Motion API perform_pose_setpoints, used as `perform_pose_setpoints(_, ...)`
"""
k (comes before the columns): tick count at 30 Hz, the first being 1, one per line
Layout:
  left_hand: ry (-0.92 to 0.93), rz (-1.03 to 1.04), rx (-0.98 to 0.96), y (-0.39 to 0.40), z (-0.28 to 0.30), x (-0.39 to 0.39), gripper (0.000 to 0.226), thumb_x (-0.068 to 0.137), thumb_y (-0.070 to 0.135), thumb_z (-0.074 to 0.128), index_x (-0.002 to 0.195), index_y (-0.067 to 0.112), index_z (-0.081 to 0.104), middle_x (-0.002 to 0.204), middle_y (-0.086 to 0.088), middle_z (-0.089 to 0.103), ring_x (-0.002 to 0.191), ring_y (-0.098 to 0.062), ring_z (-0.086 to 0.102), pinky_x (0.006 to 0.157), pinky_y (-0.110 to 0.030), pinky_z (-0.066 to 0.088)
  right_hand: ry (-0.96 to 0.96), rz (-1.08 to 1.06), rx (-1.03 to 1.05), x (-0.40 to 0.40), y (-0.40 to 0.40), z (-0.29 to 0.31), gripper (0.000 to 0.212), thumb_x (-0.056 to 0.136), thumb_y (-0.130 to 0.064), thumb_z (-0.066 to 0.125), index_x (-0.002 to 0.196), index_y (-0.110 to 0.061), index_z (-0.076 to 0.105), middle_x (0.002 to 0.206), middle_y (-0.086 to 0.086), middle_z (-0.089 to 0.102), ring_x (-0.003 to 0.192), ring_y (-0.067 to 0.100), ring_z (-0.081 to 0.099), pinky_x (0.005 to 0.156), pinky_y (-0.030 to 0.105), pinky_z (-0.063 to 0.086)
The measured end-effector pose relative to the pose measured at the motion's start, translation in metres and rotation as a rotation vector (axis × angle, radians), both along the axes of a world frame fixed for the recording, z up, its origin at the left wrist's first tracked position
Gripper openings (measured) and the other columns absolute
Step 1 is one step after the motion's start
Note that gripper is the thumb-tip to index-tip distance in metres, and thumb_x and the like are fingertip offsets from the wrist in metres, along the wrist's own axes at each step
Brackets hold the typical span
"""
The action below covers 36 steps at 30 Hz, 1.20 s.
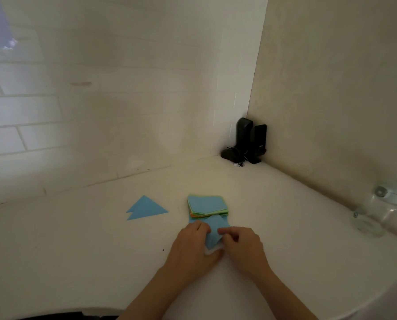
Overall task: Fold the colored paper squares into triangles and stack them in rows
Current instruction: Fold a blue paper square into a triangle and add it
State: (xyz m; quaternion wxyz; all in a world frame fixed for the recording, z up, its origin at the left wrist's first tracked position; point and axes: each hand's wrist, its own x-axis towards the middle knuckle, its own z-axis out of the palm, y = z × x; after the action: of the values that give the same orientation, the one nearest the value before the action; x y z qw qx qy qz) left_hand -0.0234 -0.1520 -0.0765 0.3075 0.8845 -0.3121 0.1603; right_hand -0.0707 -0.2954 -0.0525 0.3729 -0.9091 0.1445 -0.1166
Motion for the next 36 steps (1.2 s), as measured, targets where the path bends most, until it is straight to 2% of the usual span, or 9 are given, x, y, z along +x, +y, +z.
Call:
perform_pose_setpoints(4, -0.072, 0.016, 0.013, 0.003, -0.001, 0.008, 0.022, 0.08, 0.039, 0.054, 0.079, 0.017, 0.058, 0.077, 0.004, 0.058, 0.069, -0.014, 0.053, 0.061, -0.022, 0.034, -0.053, 0.122, 0.048, 0.0, 0.0, 0.003, 0.025, 0.078, -0.016, 0.062, 0.095, -0.032, 0.072, 0.082, -0.018, 0.066, 0.073, -0.002, 0.06, 0.068, 0.003, 0.041)
perform_pose_setpoints(6, -0.077, 0.0, 0.03, 0.006, -0.004, 0.011, 0.01, 0.076, 0.026, 0.054, 0.076, 0.018, 0.059, 0.075, 0.004, 0.059, 0.068, -0.015, 0.055, 0.06, -0.024, 0.037, -0.104, 0.157, -0.031, 0.001, -0.003, 0.001, 0.028, 0.074, -0.018, 0.068, 0.098, -0.032, 0.069, 0.084, -0.015, 0.065, 0.073, 0.003, 0.059, 0.069, 0.007, 0.042)
perform_pose_setpoints(10, -0.123, -0.016, 0.069, 0.017, -0.004, 0.018, 0.017, 0.076, 0.029, 0.047, 0.073, 0.022, 0.062, 0.077, 0.009, 0.065, 0.071, -0.014, 0.058, 0.06, -0.028, 0.046, -0.039, 0.185, -0.203, 0.009, -0.013, -0.002, 0.032, 0.072, -0.035, 0.073, 0.102, -0.038, 0.065, 0.094, -0.01, 0.051, 0.083, 0.003, 0.052, 0.081, 0.025, 0.046)
perform_pose_setpoints(14, -0.127, 0.007, 0.064, 0.03, -0.001, 0.024, 0.003, 0.068, 0.028, 0.066, 0.069, 0.027, 0.062, 0.078, 0.012, 0.065, 0.074, -0.013, 0.058, 0.06, -0.025, 0.038, -0.045, 0.182, -0.236, 0.02, -0.011, -0.004, 0.024, 0.074, -0.046, 0.069, 0.096, -0.039, 0.069, 0.092, -0.009, 0.048, 0.087, 0.01, 0.052, 0.081, 0.029, 0.046)
perform_pose_setpoints(17, -0.114, 0.04, 0.078, 0.039, -0.004, 0.03, 0.009, 0.065, 0.029, 0.073, 0.069, 0.028, 0.064, 0.077, 0.014, 0.064, 0.074, -0.014, 0.053, 0.061, -0.026, 0.032, -0.082, 0.161, -0.239, 0.024, -0.008, -0.007, 0.023, 0.075, -0.042, 0.072, 0.094, -0.03, 0.073, 0.09, -0.007, 0.05, 0.084, 0.012, 0.053, 0.079, 0.033, 0.047)
perform_pose_setpoints(24, 0.064, 0.186, -0.126, 0.045, -0.008, 0.034, 0.012, 0.07, 0.027, 0.076, 0.071, 0.026, 0.064, 0.076, 0.012, 0.064, 0.074, -0.015, 0.051, 0.066, -0.037, 0.045, -0.073, 0.136, -0.161, 0.031, -0.002, -0.011, 0.012, 0.076, -0.052, 0.066, 0.074, -0.04, 0.065, 0.086, -0.014, 0.052, 0.078, 0.002, 0.052, 0.081, 0.034, 0.045)
perform_pose_setpoints(27, 0.081, 0.246, -0.097, 0.04, -0.006, 0.03, 0.013, 0.077, 0.036, 0.069, 0.074, 0.026, 0.062, 0.078, 0.011, 0.061, 0.078, -0.014, 0.05, 0.07, -0.031, 0.04, -0.025, 0.092, -0.168, 0.035, 0.001, -0.01, 0.018, 0.077, -0.057, 0.062, 0.068, -0.043, 0.053, 0.087, -0.014, 0.052, 0.081, 0.004, 0.052, 0.083, 0.034, 0.039)
perform_pose_setpoints(31, 0.08, 0.319, -0.047, 0.029, -0.002, 0.028, 0.026, 0.08, 0.049, 0.061, 0.071, 0.026, 0.053, 0.075, 0.013, 0.05, 0.077, -0.011, 0.041, 0.068, -0.027, 0.03, 0.017, 0.026, -0.224, 0.04, 0.006, -0.013, 0.029, 0.076, -0.064, 0.058, 0.069, -0.036, 0.053, 0.088, -0.014, 0.051, 0.085, 0.007, 0.05, 0.075, 0.031, 0.028)
perform_pose_setpoints(36, 0.073, 0.382, -0.031, 0.021, -0.002, 0.027, 0.034, 0.078, 0.054, 0.061, 0.067, 0.027, 0.045, 0.07, 0.013, 0.045, 0.076, -0.014, 0.044, 0.065, -0.027, 0.027, 0.014, -0.04, -0.297, 0.044, 0.011, -0.016, 0.048, 0.071, -0.073, 0.052, 0.056, -0.029, 0.042, 0.08, -0.012, 0.048, 0.08, 0.008, 0.048, 0.07, 0.03, 0.027)
